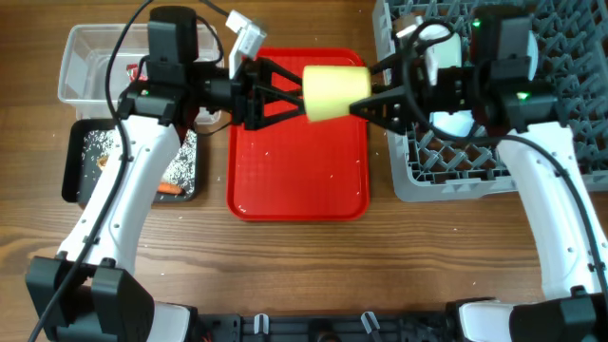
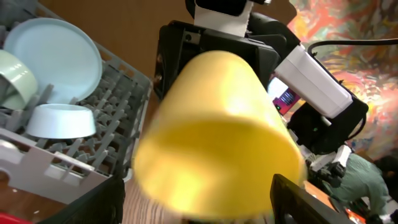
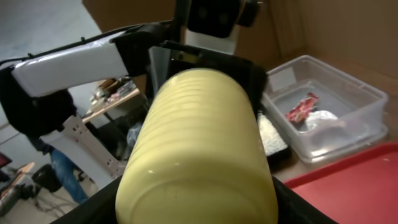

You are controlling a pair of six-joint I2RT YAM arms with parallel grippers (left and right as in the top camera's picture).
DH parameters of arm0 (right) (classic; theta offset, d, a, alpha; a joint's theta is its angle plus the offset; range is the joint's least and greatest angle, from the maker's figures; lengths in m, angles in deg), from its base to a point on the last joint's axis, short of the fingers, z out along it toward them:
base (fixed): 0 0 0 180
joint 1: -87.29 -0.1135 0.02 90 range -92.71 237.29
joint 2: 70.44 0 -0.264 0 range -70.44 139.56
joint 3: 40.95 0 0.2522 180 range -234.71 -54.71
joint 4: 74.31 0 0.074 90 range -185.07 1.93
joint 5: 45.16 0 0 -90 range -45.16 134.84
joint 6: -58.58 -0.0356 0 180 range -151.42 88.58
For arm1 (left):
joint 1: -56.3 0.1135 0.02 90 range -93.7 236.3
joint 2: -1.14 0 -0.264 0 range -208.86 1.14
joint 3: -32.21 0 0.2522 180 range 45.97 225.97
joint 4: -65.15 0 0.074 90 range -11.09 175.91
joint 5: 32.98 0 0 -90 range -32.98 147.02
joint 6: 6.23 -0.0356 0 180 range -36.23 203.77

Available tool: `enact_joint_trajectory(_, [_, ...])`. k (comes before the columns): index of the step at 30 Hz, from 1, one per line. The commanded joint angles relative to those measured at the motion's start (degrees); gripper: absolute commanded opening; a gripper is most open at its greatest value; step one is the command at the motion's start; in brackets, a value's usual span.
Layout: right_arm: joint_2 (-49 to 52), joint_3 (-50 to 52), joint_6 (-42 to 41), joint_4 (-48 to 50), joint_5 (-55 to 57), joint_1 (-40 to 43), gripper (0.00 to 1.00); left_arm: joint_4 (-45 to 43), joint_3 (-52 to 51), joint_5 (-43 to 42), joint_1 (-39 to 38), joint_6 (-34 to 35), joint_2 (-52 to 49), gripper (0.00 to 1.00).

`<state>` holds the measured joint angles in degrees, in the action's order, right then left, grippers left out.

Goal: Sort waste into correct bins and load items into the dishwasher rack
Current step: 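Carry the yellow cup into the dish rack and release it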

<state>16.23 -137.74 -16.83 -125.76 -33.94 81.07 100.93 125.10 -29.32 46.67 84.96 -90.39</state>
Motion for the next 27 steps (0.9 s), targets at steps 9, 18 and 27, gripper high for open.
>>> enact_joint_trajectory(9, [-0.2, 0.1, -1.5, -5.6, 11.2, 2.9, 0.51, 1.1, 0.6, 2.7, 2.9, -0.3, 0.2, 0.82])
enact_joint_trajectory(18, [-5.9, -3.2, -12.3, -21.0, 47.4, 3.0, 0.5, 17.2, 0.6, 49.0, 2.1, -0.3, 0.2, 1.0])
enact_joint_trajectory(27, [-5.8, -3.2, -22.1, -36.8, 73.3, 3.0, 0.5, 17.3, 0.6, 55.2, 2.1, -0.3, 0.2, 1.0])
